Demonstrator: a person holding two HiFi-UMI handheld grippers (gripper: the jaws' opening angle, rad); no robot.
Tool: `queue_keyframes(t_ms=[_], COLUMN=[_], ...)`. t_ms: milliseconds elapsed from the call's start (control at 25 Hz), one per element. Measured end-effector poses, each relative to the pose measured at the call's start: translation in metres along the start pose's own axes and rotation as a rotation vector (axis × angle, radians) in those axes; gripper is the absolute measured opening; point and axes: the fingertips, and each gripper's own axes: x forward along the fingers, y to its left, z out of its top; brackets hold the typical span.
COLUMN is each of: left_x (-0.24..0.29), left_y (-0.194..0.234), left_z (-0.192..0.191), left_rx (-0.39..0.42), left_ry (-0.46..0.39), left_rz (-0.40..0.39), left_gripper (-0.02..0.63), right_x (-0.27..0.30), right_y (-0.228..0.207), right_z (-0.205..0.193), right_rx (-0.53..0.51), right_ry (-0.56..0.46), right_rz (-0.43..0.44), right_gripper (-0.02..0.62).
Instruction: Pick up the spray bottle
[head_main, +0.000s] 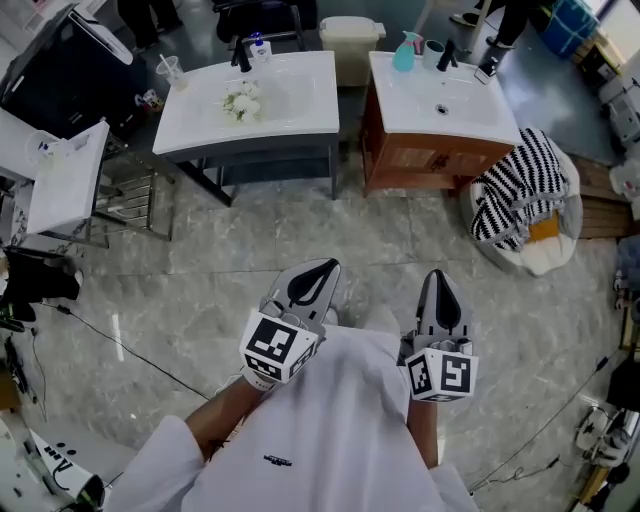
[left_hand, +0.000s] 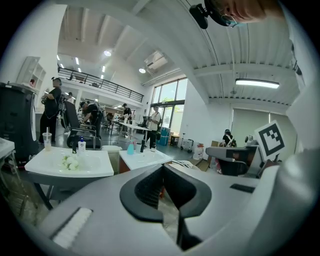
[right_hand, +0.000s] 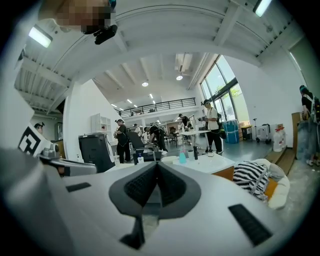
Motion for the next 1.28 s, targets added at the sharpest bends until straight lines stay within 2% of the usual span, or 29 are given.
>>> queue_keyframes(t_ms=[280, 600, 1080, 1280], left_x=[0.025, 0.091, 0.258, 0.331], left_y=[0.027, 0.063, 0.104, 0.111], left_z=[0.006, 0.019, 0.081, 0.107], left_rx=[-0.011, -0.019, -0.025, 0.000], left_ry=[0.013, 0.036, 0.042, 0.063], left_rz=[0.000, 0.039, 0.091, 0.092], left_gripper=[0.006, 0.006, 0.006, 0.006], right_x=[0.041, 0.120, 0.274, 0.332], right_y=[-0.001, -0.039, -0.146, -0.185], right_z=[0.006, -0.006, 0.038, 0.047], right_rx=[-0.006, 0.012, 0.018, -0.038], right_ry=[0.003, 0.046, 0.031, 0.066], right_rz=[0.010, 0.032, 0.082, 0.171], right_gripper=[0.006, 0.006, 0.006, 0.006])
